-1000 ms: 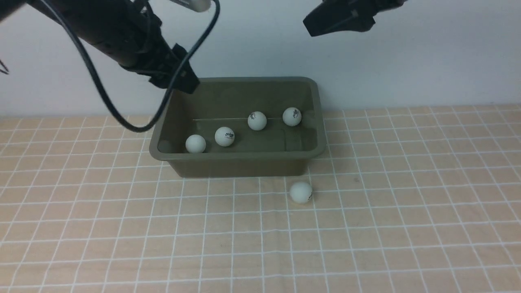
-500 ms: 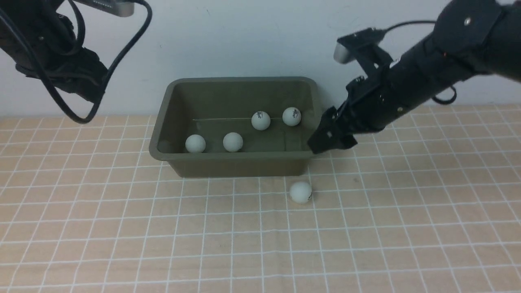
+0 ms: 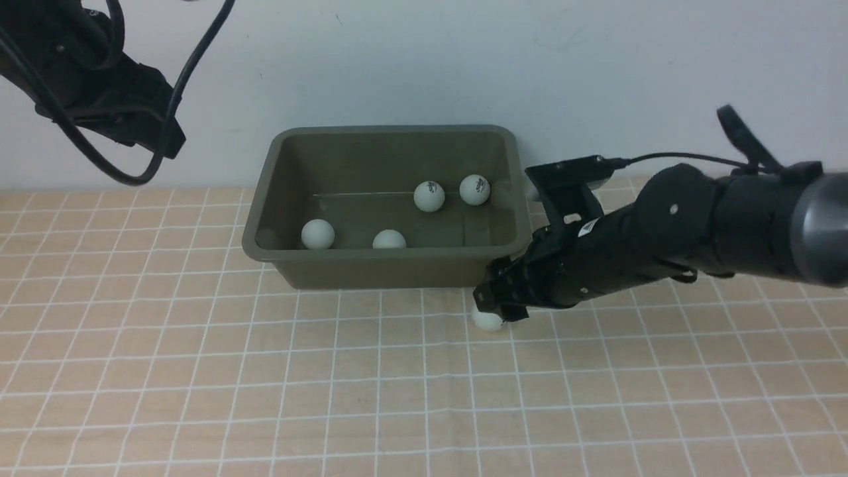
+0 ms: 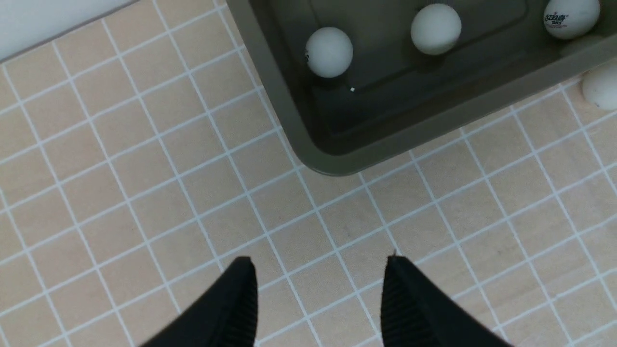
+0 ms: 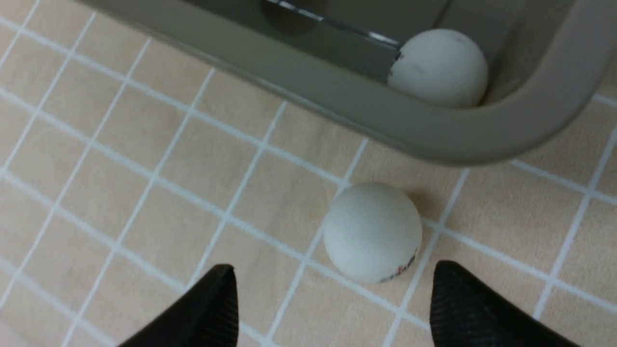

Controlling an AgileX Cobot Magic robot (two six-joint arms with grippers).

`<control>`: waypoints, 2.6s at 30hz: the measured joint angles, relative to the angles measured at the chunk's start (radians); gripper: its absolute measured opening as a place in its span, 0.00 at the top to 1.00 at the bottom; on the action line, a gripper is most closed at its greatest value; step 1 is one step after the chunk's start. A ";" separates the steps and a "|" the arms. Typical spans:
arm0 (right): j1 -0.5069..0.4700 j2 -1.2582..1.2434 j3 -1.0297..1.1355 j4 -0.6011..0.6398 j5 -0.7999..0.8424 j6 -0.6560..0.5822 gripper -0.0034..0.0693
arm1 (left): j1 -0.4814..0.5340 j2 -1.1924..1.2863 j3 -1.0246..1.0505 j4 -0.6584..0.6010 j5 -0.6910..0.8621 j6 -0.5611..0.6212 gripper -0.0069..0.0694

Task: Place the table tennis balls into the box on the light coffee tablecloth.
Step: 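Reach for and grasp a ping pong ball on the table, then release the ping pong ball into the bin and lift the gripper away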

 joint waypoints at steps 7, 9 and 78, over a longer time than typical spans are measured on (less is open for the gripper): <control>0.012 0.087 0.003 -0.019 -0.117 0.052 0.29 | 0.000 0.000 0.000 -0.003 0.000 0.003 0.53; 0.013 0.108 0.003 -0.020 -0.136 0.053 0.29 | 0.000 0.000 0.000 -0.003 0.000 0.003 0.53; 0.008 0.256 -0.691 -0.489 0.351 0.003 0.17 | 0.000 -0.001 0.000 -0.087 0.000 0.022 0.53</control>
